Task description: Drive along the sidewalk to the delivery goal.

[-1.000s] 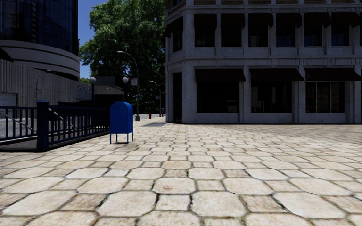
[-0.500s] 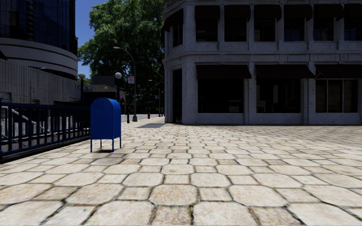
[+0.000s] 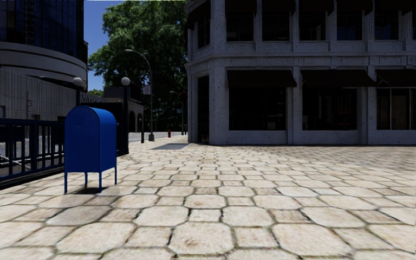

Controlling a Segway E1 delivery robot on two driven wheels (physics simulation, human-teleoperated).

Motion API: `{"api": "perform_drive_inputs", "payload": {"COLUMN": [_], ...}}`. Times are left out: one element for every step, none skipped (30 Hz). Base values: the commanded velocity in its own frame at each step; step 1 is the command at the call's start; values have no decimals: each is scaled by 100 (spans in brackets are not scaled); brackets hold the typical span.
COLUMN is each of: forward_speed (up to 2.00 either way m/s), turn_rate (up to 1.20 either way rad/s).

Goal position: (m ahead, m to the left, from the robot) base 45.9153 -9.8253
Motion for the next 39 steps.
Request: {"api": "perform_drive_inputs", "payload": {"forward_speed": [200, 200, 200, 200, 200, 200, 200, 200, 200, 200, 200, 200, 200, 200, 200, 200, 200, 200, 200, 200, 200, 200, 200, 200, 200, 200, 200, 200, 200, 200, 200, 200, 200, 200, 200, 200, 200, 200, 200], "turn_rate": [0, 0, 0, 0, 0, 0, 0, 0, 0, 0, 0, 0, 0, 0, 3, 6, 6, 6, 10, 11, 11, 12, 12, 12, 12, 14, 17, 17, 18, 19, 19, 19, 20, 21, 22, 24, 24, 26, 27]}}
